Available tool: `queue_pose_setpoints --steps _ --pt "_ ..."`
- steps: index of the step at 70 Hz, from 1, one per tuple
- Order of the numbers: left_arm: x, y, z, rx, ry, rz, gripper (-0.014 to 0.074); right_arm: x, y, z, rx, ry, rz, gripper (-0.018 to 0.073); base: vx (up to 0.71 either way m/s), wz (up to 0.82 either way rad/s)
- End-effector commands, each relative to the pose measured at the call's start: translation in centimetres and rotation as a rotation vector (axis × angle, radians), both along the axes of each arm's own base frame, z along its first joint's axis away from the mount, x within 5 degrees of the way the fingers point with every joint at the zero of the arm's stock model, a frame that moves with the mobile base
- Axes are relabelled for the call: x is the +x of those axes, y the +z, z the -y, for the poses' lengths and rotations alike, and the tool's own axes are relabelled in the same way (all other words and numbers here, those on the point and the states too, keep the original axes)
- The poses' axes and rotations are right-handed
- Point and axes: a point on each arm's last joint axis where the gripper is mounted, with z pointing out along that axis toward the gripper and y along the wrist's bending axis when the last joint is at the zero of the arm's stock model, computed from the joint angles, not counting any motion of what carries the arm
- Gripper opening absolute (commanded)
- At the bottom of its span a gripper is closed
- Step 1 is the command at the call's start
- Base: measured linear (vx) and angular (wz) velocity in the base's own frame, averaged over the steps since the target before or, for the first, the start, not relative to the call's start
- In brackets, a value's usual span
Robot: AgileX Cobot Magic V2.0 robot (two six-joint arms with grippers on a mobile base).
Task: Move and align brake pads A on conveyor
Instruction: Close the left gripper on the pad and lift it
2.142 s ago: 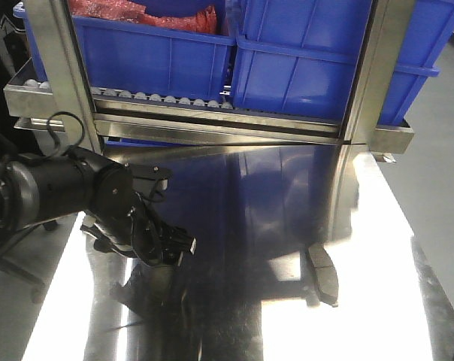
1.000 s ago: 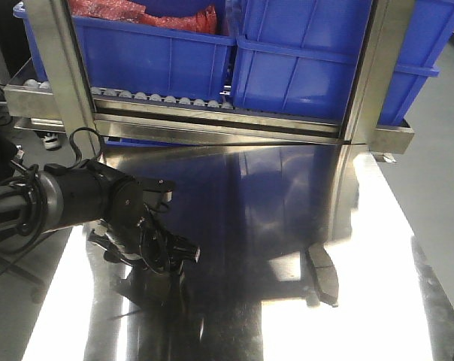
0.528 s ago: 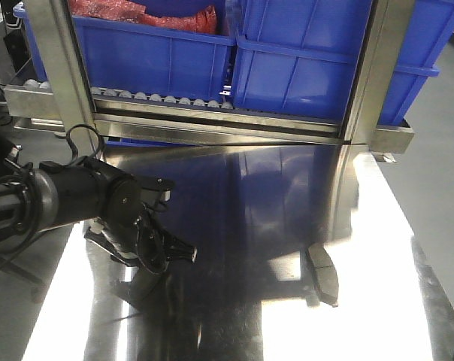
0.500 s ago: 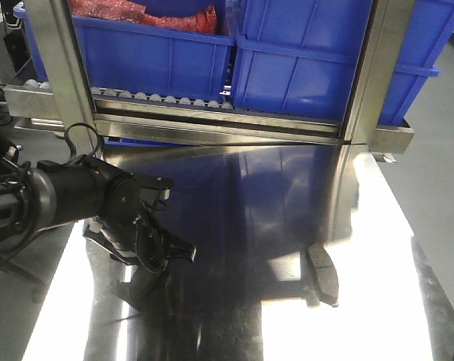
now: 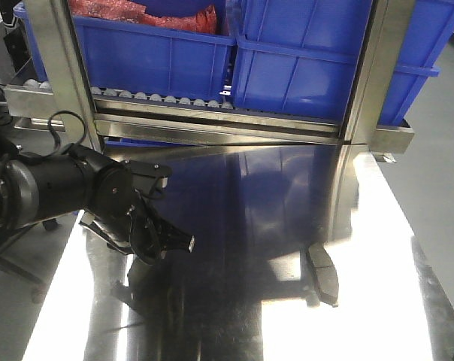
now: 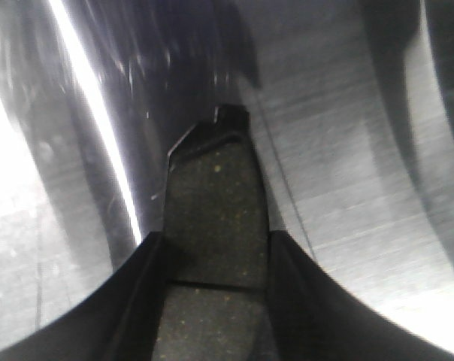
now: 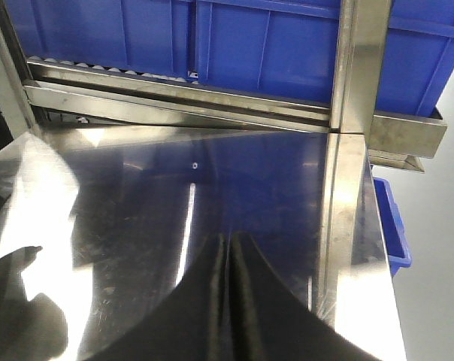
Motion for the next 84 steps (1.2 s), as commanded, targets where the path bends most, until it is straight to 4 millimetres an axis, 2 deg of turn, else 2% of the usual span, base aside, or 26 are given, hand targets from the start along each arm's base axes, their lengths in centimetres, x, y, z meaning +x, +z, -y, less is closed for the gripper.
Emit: queue_pose_setpoints --steps 1,15,31,41,58,70,84 --pt "0.1 3.4 0.3 -0.065 -0.011 0.127 0.0097 0.2 1.6 0.0 0.007 0.001 0.095 -0.0001 0.0 0.0" --pt "-0.1 3.9 0.2 -0.071 -0.011 0.139 0.0097 0.2 1.6 0.0 0.007 0.001 0.095 -0.0001 0.0 0.0" --pt "-1.4 6.3 -0.5 -0.107 -0.036 0.228 0.0097 0.2 1.6 0.0 0.007 0.001 0.095 -0.0001 0.0 0.0" --pt "-4.0 7.1 -1.8 -0.155 -0.043 0.315 0.0097 0.2 1.6 0.0 0.009 0.001 0.094 -0.0001 0.0 0.0" --pt "-9.9 8.2 -4.9 -0.218 -0.048 0.43 0.0098 0.2 1.6 0.0 0.009 0.001 0.094 -0.0001 0.0 0.0" --pt "-13.4 8.1 -6.8 -0.236 -0.047 0.464 0.0098 0.2 1.6 0.0 0.009 0.001 0.094 -0.0001 0.0 0.0" --pt "-16.1 7.5 -8.2 -0.289 -0.041 0.543 0.0098 0.2 1.6 0.0 0.009 0.001 0.094 -0.0001 0.0 0.0"
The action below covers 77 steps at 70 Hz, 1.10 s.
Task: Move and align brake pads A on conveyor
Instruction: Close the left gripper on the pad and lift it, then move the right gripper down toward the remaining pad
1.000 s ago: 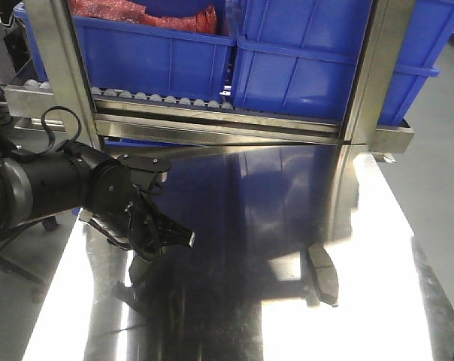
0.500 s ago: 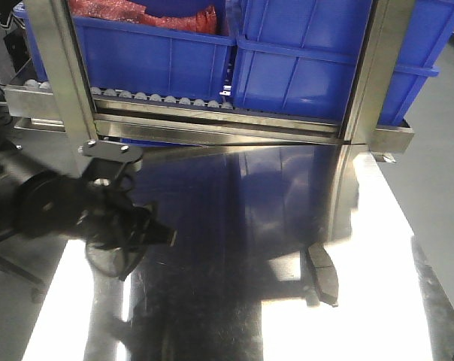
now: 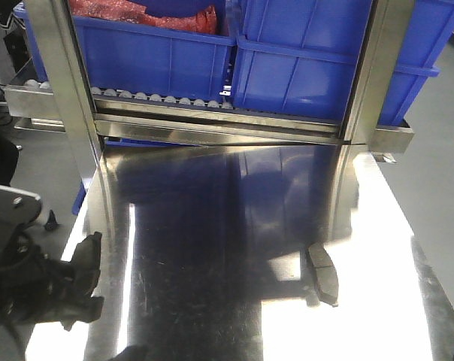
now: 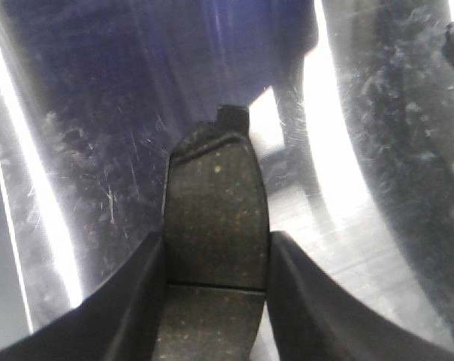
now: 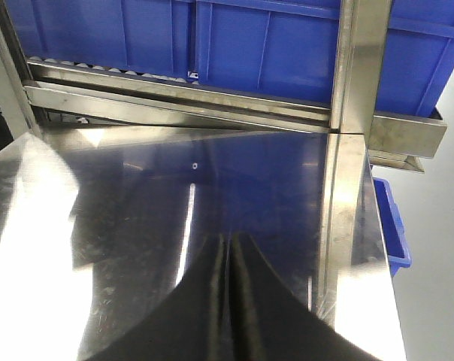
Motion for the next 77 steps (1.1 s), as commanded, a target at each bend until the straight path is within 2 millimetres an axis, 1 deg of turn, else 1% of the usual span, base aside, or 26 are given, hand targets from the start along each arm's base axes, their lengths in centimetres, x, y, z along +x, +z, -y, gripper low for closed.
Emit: queue_pose_setpoints --steps 1,9,18,77 --pt "-0.6 1.6 -0.1 -0.1 -0.004 0.156 0.0098 0.2 1.6 0.0 0.009 0.001 0.094 -0.0001 0.0 0.0" --pt "-1.7 1.3 -0.7 -0.135 -0.009 0.222 0.0098 0.2 1.6 0.0 0.009 0.001 0.094 -0.0001 0.0 0.0" --pt "-2.2 1.1 -1.0 -0.156 -0.012 0.26 0.0098 0.2 1.6 0.0 0.009 0.001 0.094 -0.0001 0.0 0.0" --pt "-2.3 1.3 -1.0 -0.154 -0.018 0.275 0.0097 0.2 1.6 0.0 0.009 0.001 0.094 -0.0001 0.0 0.0"
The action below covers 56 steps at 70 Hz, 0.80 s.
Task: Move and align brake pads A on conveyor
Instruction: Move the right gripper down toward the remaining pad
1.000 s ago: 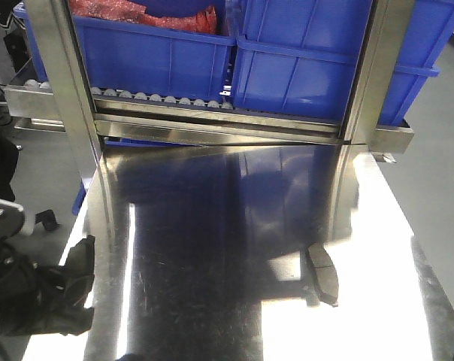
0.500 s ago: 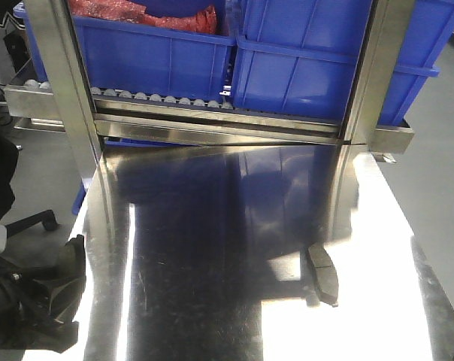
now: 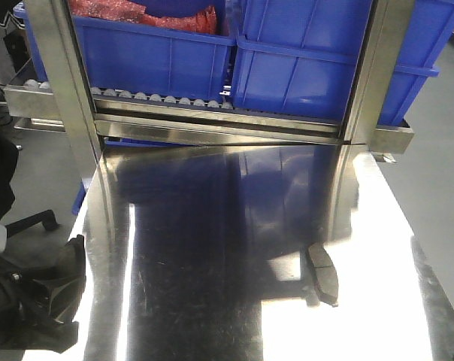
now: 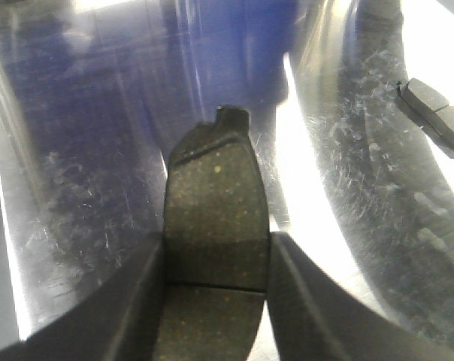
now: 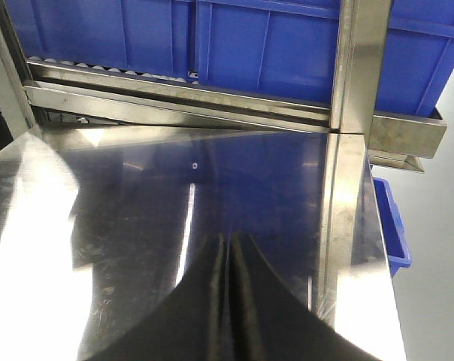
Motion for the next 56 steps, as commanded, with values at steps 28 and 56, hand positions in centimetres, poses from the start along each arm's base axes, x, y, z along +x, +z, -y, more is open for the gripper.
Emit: queue_pose_setpoints --steps 28,56 --pt "0.45 1.84 0.37 -0.064 -0.009 0.114 0.0097 0.19 1.57 -0.03 0.009 0.001 0.094 0.0046 0.0 0.0" --pt "0.45 1.84 0.37 -0.064 -0.009 0.114 0.0097 0.16 1.38 -0.02 0.005 0.0 0.073 0.0652 0.0 0.0"
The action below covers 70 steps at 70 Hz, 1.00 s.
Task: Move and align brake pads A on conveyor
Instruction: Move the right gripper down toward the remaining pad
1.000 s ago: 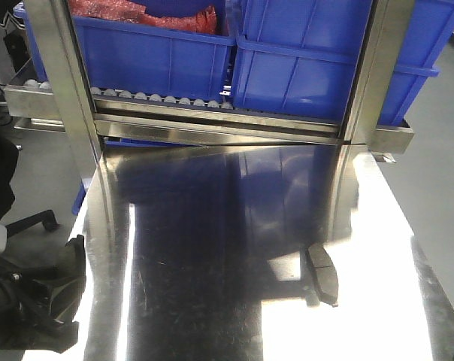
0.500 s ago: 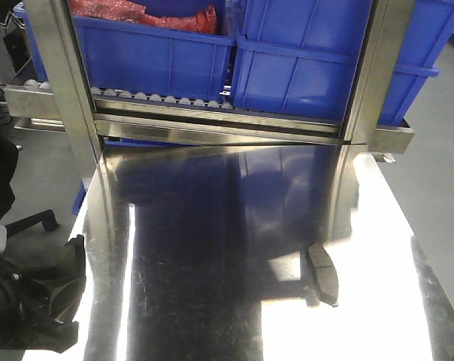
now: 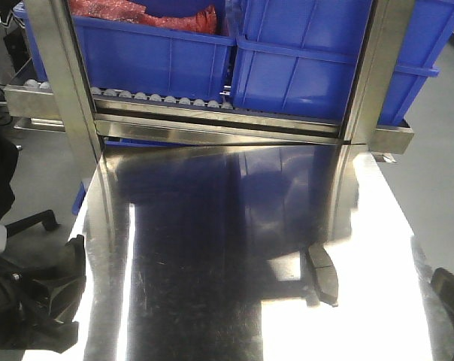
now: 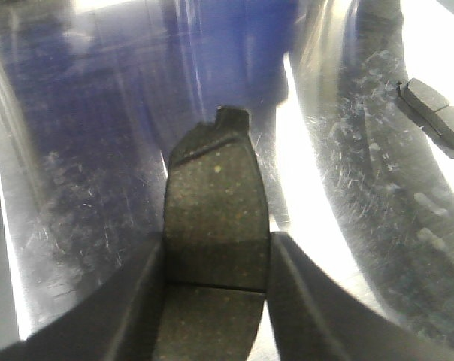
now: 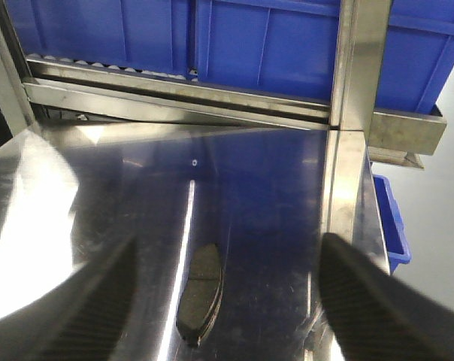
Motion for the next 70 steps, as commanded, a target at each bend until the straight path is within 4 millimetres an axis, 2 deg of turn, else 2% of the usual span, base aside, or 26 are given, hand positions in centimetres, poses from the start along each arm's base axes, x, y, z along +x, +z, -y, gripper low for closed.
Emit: queue_pose_setpoints --steps 1,6,12,21,36,52,61,70 --pt "0.4 1.8 0.4 -0.065 -0.008 0.114 0.0097 0.2 1.5 0.0 0.008 0.0 0.086 0.0663 0.0 0.0" --pt "0.4 1.8 0.4 -0.065 -0.008 0.114 0.0097 0.2 1.5 0.0 0.022 -0.002 0.081 0.0693 0.0 0.0" --pt "0.4 1.8 0.4 -0.065 -0.008 0.114 0.0097 0.6 1.3 -0.1 0.006 -0.003 0.028 0.0687 0.0 0.0" --pt "0.4 1.8 0.4 -0.065 -0.008 0.114 0.0097 2.6 1.4 -0.6 -0.032 -0.006 -0.134 0.0665 0.0 0.0" --pt "0.4 1.8 0.4 -0.064 -0.008 0.113 0.0098 8.4 2.1 -1.9 -0.093 -0.005 -0.347 0.0633 0.0 0.0" --pt "0.4 1.8 0.4 -0.063 -0.008 0.111 0.0098 14.7 0.6 -3.3 -0.169 0.019 -0.501 0.0605 0.0 0.0" --pt "0.4 1.8 0.4 -0.063 -0.008 0.111 0.0098 17.1 -0.5 -4.3 -0.188 0.036 -0.571 0.0598 0.0 0.0" --pt "0.4 1.8 0.4 -0.063 -0.008 0.111 0.0098 18.6 -1.4 -6.6 -0.201 0.085 -0.63 0.0592 0.0 0.0"
